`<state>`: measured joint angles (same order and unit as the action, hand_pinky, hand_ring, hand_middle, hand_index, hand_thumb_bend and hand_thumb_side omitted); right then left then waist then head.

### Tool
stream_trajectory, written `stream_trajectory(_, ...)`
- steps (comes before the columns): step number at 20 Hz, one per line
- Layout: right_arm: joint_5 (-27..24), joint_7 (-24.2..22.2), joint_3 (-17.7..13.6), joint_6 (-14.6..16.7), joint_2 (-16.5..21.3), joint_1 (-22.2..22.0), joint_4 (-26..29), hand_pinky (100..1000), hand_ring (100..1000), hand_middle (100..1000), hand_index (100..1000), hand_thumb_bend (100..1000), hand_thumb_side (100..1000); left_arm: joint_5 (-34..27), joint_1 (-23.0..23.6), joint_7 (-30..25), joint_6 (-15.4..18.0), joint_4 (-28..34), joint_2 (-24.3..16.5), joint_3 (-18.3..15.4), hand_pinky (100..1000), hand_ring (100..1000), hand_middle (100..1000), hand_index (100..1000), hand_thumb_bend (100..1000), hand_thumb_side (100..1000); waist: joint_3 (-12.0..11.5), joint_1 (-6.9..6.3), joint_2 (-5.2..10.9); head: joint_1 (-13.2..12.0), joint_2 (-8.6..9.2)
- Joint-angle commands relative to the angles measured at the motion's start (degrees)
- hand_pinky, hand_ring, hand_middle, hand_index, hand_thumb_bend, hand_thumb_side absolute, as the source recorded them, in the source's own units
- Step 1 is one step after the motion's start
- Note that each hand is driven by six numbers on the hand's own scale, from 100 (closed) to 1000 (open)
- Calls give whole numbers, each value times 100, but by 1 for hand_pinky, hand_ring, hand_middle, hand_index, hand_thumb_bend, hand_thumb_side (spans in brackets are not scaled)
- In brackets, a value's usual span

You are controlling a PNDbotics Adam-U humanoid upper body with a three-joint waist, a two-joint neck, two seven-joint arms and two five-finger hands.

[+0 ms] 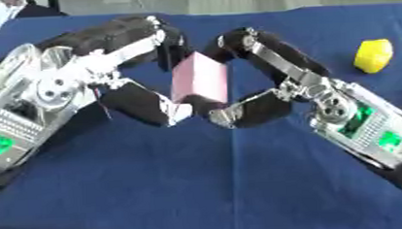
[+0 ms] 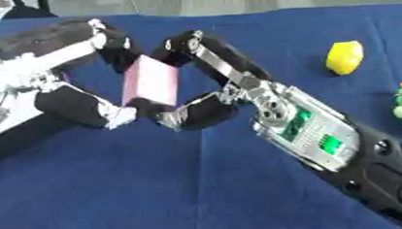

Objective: Pick up the objects with one hand, pass them to the other hand, and then place them into the box on the other side of the table.

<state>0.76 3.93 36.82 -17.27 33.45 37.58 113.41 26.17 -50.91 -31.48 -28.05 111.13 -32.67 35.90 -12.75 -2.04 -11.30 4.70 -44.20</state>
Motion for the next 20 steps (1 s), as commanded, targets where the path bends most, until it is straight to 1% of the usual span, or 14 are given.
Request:
stream_trajectory(1, 118, -7, -27, -71, 87, 33, 118, 793, 749, 584, 689, 617, 140, 123, -83, -50, -30, 51, -108, -102, 712, 595, 471, 441, 157, 139, 1, -60, 139, -15, 9)
stream_trajectory(7, 367, -92, -23, -106, 101, 23, 118, 805, 799, 650, 769, 659, 184, 290, -77, -254, -23, 74, -132, -109, 702, 586, 453, 431, 220, 111, 1, -60, 143, -17, 9)
stream_trajectory(10, 458, -146, -28, -91, 116, 14, 118, 808, 807, 661, 781, 659, 197, 382, -78, -353, -11, 86, -146, -116, 698, 584, 442, 425, 234, 104, 5, -58, 146, -25, 9)
stream_trajectory(16, 594, -157, -45, -211, 144, -14, 118, 813, 820, 680, 801, 656, 212, 549, -32, -550, 55, 77, -197, -141, 694, 586, 438, 423, 263, 108, 8, -62, 150, -33, 9)
stream_trajectory(20, 662, -151, -54, -275, 179, -34, 118, 815, 823, 684, 804, 654, 217, 635, 68, -601, 84, 74, -343, -223, 692, 588, 440, 425, 276, 100, 13, -73, 160, -38, 9)
